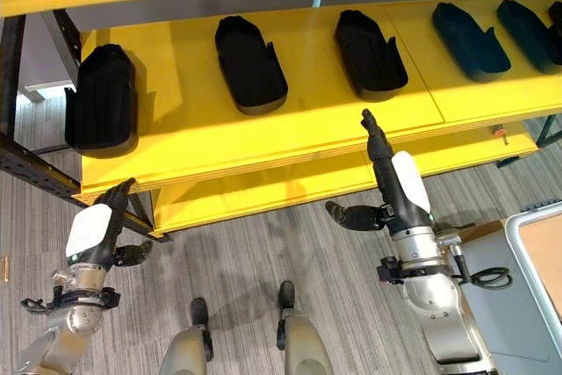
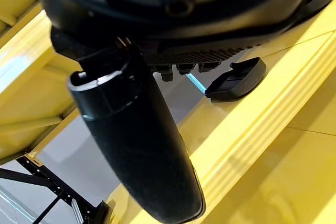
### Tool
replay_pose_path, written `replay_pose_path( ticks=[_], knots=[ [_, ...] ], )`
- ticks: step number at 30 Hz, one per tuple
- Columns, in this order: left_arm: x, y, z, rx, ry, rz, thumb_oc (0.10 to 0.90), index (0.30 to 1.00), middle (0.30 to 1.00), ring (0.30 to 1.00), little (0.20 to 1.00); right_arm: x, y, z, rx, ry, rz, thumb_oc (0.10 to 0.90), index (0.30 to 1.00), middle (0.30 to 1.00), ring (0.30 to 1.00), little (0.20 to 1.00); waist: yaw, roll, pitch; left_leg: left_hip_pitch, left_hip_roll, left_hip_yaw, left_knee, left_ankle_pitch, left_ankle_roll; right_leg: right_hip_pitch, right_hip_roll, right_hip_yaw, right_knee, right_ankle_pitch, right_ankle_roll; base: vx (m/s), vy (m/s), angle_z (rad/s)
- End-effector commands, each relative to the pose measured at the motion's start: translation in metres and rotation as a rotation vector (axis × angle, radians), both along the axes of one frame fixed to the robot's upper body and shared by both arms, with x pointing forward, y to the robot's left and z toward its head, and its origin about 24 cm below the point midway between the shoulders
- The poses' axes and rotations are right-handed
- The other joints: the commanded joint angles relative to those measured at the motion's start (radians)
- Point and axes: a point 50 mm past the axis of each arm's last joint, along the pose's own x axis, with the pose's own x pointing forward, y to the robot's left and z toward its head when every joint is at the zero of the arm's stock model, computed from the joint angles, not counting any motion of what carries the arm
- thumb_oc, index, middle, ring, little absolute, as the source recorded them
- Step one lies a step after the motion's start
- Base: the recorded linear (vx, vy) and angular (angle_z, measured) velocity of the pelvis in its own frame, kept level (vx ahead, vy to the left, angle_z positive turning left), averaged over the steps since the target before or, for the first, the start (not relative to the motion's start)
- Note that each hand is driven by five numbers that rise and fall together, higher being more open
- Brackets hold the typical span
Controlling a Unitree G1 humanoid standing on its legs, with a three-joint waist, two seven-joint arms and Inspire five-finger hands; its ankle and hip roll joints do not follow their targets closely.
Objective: Move parts from the plastic box to the shelf.
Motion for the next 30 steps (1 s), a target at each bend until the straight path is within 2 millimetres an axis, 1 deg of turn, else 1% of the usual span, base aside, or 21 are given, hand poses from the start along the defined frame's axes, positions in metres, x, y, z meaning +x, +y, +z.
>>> replay_pose_path(
  ticks=[1, 5, 11, 14, 15, 16, 17, 18, 19, 20, 28, 30],
  knots=[
    [0.016, 0.007, 0.026, 0.129, -0.113, -0.018, 0.900, 1.000, 1.000, 1.000, 1.000, -0.007, 0.009, 0.048, -0.006, -0.270, 0.047, 0.900, 1.000, 1.000, 1.000, 1.000, -0.003, -0.034, -0.075, -0.067, 0.020, -0.021, 0.036, 0.047, 0.007, 0.013, -0.044, 0.020, 0.044, -0.040, 0.062, 0.00, 0.000, 0.00],
    [0.021, 0.009, 0.023, 0.143, -0.106, 0.004, 0.900, 1.000, 1.000, 1.000, 1.000, -0.007, 0.009, 0.049, -0.003, -0.276, 0.049, 0.900, 1.000, 1.000, 1.000, 1.000, -0.006, -0.035, -0.074, -0.070, 0.020, -0.020, 0.039, 0.046, 0.007, 0.007, -0.045, 0.022, 0.047, -0.040, 0.062, 0.00, 0.000, 0.00],
    [0.028, 0.014, 0.036, 0.163, -0.169, 0.038, 0.900, 1.000, 1.000, 1.000, 1.000, -0.006, 0.010, 0.049, -0.004, -0.279, 0.051, 0.900, 1.000, 1.000, 1.000, 1.000, -0.008, -0.038, -0.073, -0.078, 0.023, -0.020, 0.044, 0.044, 0.006, 0.001, -0.046, 0.023, 0.049, -0.042, 0.061, 0.00, 0.000, 0.00],
    [0.030, 0.014, 0.044, 0.165, -0.213, 0.042, 0.900, 1.000, 1.000, 1.000, 1.000, -0.006, 0.011, 0.049, -0.006, -0.283, 0.053, 0.900, 1.000, 1.000, 1.000, 1.000, -0.009, -0.040, -0.072, -0.080, 0.022, -0.019, 0.045, 0.043, 0.006, -0.001, -0.045, 0.026, 0.050, -0.043, 0.061, 0.00, 0.000, 0.00],
    [0.030, 0.014, 0.052, 0.171, -0.250, 0.040, 0.900, 1.000, 1.000, 1.000, 1.000, -0.006, 0.011, 0.049, -0.006, -0.282, 0.054, 0.900, 1.000, 1.000, 1.000, 1.000, -0.008, -0.040, -0.071, -0.081, 0.022, -0.019, 0.046, 0.042, 0.006, -0.001, -0.046, 0.025, 0.050, -0.043, 0.061, 0.00, 0.000, 0.00],
    [0.030, 0.014, 0.052, 0.171, -0.250, 0.041, 0.900, 1.000, 1.000, 1.000, 1.000, -0.006, 0.011, 0.049, -0.006, -0.282, 0.054, 0.900, 1.000, 1.000, 1.000, 1.000, -0.008, -0.040, -0.071, -0.081, 0.022, -0.019, 0.046, 0.042, 0.006, -0.001, -0.046, 0.025, 0.050, -0.043, 0.061, 0.00, 0.000, 0.00],
    [0.029, 0.012, 0.063, 0.192, -0.294, 0.022, 0.900, 1.000, 1.000, 1.000, 1.000, -0.006, 0.011, 0.050, -0.011, -0.285, 0.053, 0.900, 1.000, 1.000, 1.000, 1.000, -0.006, -0.039, -0.070, -0.080, 0.021, -0.020, 0.045, 0.040, 0.006, -0.001, -0.046, 0.025, 0.050, -0.044, 0.060, 0.00, 0.000, 0.00],
    [0.029, 0.012, 0.063, 0.192, -0.293, 0.022, 0.900, 1.000, 1.000, 1.000, 1.000, -0.006, 0.011, 0.050, -0.011, -0.285, 0.053, 0.900, 1.000, 1.000, 1.000, 1.000, -0.007, -0.039, -0.070, -0.080, 0.021, -0.020, 0.045, 0.040, 0.006, -0.001, -0.046, 0.026, 0.050, -0.044, 0.060, 0.03, 0.010, 0.01],
    [0.026, 0.010, 0.075, 0.228, -0.342, -0.001, 0.900, 1.000, 1.000, 1.000, 1.000, -0.007, 0.010, 0.050, -0.015, -0.284, 0.050, 0.900, 1.000, 1.000, 1.000, 1.000, -0.005, -0.039, -0.070, -0.080, 0.020, -0.020, 0.046, 0.038, 0.007, -0.002, -0.046, 0.026, 0.052, -0.044, 0.060, 0.00, 0.000, 0.00],
    [0.025, 0.010, 0.075, 0.229, -0.342, -0.001, 0.900, 1.000, 1.000, 1.000, 1.000, -0.007, 0.010, 0.050, -0.014, -0.284, 0.050, 0.900, 1.000, 1.000, 1.000, 1.000, -0.005, -0.039, -0.070, -0.080, 0.020, -0.020, 0.046, 0.038, 0.007, -0.002, -0.046, 0.026, 0.052, -0.044, 0.060, 0.00, 0.000, 0.00],
    [0.012, 0.003, 0.102, 0.331, -0.445, -0.073, 0.900, 1.000, 1.000, 1.000, 1.000, -0.009, 0.009, 0.050, -0.022, -0.286, 0.047, 0.900, 1.000, 1.000, 1.000, 1.000, 0.003, -0.036, -0.066, -0.083, 0.018, -0.027, 0.051, 0.034, 0.009, -0.003, -0.046, 0.026, 0.055, -0.045, 0.058, 0.00, 0.000, 0.00],
    [0.010, 0.002, 0.103, 0.335, -0.451, -0.077, 0.900, 1.000, 1.000, 1.000, 1.000, -0.009, 0.008, 0.050, -0.021, -0.285, 0.045, 0.900, 1.000, 1.000, 1.000, 1.000, 0.003, -0.036, -0.066, -0.083, 0.018, -0.027, 0.051, 0.033, 0.009, -0.002, -0.047, 0.026, 0.055, -0.045, 0.058, 0.00, 0.000, 0.00]
  ],
)
